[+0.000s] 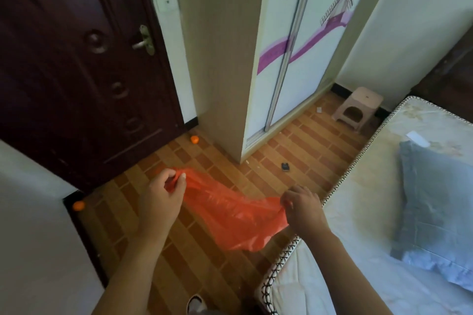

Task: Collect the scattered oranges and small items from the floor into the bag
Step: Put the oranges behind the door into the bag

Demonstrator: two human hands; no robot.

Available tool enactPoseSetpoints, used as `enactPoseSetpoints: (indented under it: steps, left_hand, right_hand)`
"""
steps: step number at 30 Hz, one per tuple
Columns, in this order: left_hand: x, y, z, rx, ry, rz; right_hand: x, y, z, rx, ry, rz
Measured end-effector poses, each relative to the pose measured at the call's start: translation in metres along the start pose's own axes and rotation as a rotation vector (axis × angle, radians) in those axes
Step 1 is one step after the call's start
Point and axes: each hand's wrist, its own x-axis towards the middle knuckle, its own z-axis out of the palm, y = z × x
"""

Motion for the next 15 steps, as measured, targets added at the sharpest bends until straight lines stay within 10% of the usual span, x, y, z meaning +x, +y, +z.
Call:
enactPoseSetpoints:
  steps: [15]
  left_hand:
    - [0.047, -0.109, -0.093, 0.056, 0.12, -0.103]
  right_hand:
    - [0.068, -0.178, 0.042, -0.04, -0.117, -0.159]
